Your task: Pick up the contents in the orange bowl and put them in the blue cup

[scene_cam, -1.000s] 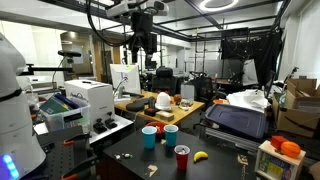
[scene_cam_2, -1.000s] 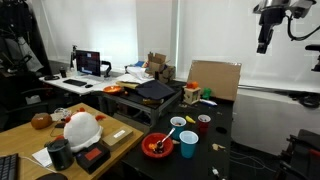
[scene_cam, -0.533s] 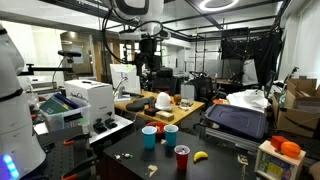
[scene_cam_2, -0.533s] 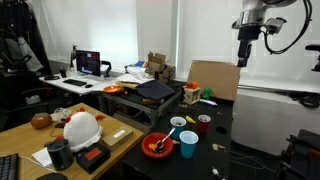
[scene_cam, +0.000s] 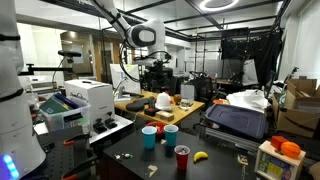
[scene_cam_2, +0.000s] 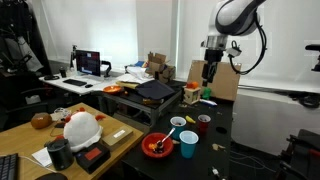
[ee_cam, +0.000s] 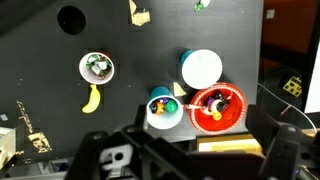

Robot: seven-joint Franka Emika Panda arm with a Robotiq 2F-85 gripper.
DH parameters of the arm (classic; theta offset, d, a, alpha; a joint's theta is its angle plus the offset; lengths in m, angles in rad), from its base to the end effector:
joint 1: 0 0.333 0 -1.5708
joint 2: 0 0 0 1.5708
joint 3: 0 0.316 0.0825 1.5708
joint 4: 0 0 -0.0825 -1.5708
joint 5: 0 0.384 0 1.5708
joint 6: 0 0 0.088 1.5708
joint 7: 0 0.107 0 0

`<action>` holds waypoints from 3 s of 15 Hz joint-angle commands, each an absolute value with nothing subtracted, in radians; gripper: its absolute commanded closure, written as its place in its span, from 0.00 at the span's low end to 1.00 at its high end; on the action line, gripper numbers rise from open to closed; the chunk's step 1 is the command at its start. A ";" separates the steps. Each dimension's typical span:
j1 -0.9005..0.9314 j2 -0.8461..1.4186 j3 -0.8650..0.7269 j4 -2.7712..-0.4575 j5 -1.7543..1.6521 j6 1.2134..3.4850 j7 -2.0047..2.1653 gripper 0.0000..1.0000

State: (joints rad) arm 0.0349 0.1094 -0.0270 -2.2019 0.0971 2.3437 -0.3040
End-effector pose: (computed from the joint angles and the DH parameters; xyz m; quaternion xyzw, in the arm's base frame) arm 0.5470 0.0059 0.3359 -0.9918 -0.1223 -0.0211 0.0311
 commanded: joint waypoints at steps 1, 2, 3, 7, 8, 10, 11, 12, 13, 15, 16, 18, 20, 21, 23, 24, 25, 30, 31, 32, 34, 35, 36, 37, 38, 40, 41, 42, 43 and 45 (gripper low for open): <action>0.063 0.305 0.015 -2.052 0.004 2.429 -0.152 0.00; 0.077 0.361 0.023 -2.002 -0.021 2.423 -0.117 0.00; 0.093 0.419 0.024 -1.947 -0.054 2.421 -0.073 0.00; 0.156 0.622 0.023 -1.712 -0.111 2.369 0.025 0.00; 0.170 0.670 0.022 -1.652 -0.115 2.352 0.040 0.00; 0.192 0.756 0.023 -1.536 -0.115 2.309 0.056 0.00; 0.197 0.800 0.024 -1.478 -0.109 2.280 0.058 0.00; 0.198 0.842 0.025 -1.428 -0.102 2.245 0.057 0.00; 0.196 0.879 0.028 -1.381 -0.092 2.202 0.056 0.00; 0.190 0.947 0.030 -1.292 -0.077 2.121 0.061 0.00; 0.189 0.980 0.033 -1.252 -0.072 2.093 0.062 0.00; 0.183 1.037 0.042 -1.179 -0.055 2.042 0.058 0.00; 0.180 1.096 0.056 -1.106 -0.030 1.996 0.053 0.00; 0.178 1.125 0.069 -1.069 -0.014 1.970 0.046 0.00; 0.179 1.171 0.091 -1.010 0.012 1.929 0.035 0.00; 0.177 1.193 0.106 -0.985 0.026 1.909 0.023 0.00; 0.175 1.214 0.119 -0.965 0.038 1.888 0.011 0.00; 0.188 1.310 0.146 -0.872 0.068 1.842 0.000 0.00; 0.187 1.332 0.148 -0.856 0.069 1.844 -0.001 0.00; 0.183 1.355 0.152 -0.840 0.074 1.839 0.000 0.00; 0.189 1.390 0.151 -0.810 0.073 1.852 -0.001 0.00; 0.191 1.407 0.153 -0.794 0.073 1.853 -0.002 0.00; 0.192 1.424 0.154 -0.776 0.074 1.856 -0.002 0.00; 0.194 1.441 0.154 -0.758 0.072 1.861 -0.003 0.00; 0.198 1.455 0.154 -0.740 0.072 1.870 -0.003 0.00; 0.199 1.465 0.158 -0.726 0.058 1.891 0.000 0.00; 0.201 1.472 0.158 -0.713 0.057 1.895 0.000 0.00; 0.207 1.476 0.151 -0.705 0.048 1.906 -0.001 0.00; 0.209 1.479 0.150 -0.697 0.045 1.911 -0.002 0.00; 0.213 1.485 0.146 -0.685 0.037 1.920 -0.009 0.00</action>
State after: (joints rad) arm 0.2041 1.4567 0.1487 -0.7406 0.0488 1.9107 0.0154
